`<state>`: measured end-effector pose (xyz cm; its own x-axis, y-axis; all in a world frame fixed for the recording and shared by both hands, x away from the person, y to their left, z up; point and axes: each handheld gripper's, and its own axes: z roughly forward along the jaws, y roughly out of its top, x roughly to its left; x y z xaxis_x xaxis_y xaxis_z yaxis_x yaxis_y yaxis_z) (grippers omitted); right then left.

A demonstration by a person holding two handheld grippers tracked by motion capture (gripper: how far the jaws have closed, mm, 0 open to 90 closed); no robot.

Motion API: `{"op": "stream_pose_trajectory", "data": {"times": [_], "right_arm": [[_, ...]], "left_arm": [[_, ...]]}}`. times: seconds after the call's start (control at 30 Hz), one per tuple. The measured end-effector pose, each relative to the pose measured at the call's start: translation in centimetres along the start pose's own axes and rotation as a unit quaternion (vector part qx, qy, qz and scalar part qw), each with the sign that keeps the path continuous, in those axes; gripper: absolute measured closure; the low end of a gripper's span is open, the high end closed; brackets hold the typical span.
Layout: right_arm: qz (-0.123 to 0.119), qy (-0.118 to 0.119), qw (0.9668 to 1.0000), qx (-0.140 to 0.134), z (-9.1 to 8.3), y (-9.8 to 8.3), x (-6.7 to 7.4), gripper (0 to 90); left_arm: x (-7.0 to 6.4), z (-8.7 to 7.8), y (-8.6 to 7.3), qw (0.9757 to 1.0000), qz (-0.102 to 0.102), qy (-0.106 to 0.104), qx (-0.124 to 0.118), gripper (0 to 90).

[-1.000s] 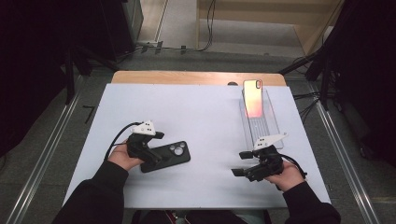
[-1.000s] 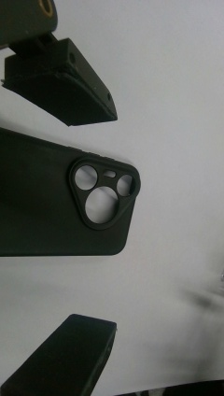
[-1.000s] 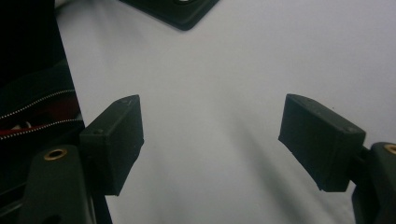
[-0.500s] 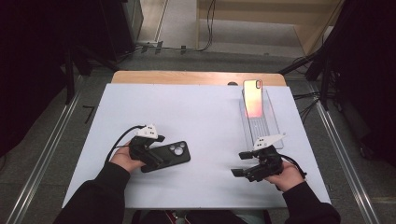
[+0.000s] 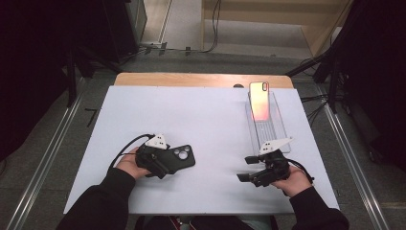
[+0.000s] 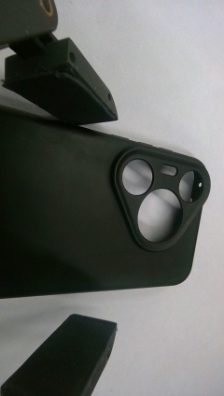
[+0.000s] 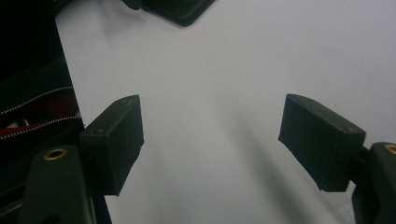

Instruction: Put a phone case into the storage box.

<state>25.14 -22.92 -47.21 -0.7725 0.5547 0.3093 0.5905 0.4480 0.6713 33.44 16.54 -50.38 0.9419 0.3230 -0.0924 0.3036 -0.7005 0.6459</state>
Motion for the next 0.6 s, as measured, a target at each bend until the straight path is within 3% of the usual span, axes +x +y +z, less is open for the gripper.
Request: {"op": "stream_pose_trajectory", "data": {"times": [0.17, 0.27, 0.43, 0.6], "right_arm": [[-0.001, 0.0, 1.0, 0.003, 0.07, -0.04, 0.0, 20.0], [-0.001, -0.001, 1.0, 0.004, 0.08, -0.04, -0.01, 20.0], [0.001, -0.002, 1.0, 0.005, 0.08, -0.07, 0.01, 20.0], [0.0, -0.002, 1.0, 0.004, 0.1, -0.05, 0.04, 20.0]], "left_arm": [[-0.32, 0.2, -0.45, 0.9997, 0.021, 0.012, -0.009, 2.4], [-0.93, 0.43, -0.47, 0.9981, 0.048, 0.038, 0.003, 2.4], [-0.93, 0.42, -0.52, 0.9983, 0.041, 0.04, -0.001, 2.7], [-0.87, 0.16, -0.53, 0.9983, 0.032, 0.048, -0.005, 10.6]]}}
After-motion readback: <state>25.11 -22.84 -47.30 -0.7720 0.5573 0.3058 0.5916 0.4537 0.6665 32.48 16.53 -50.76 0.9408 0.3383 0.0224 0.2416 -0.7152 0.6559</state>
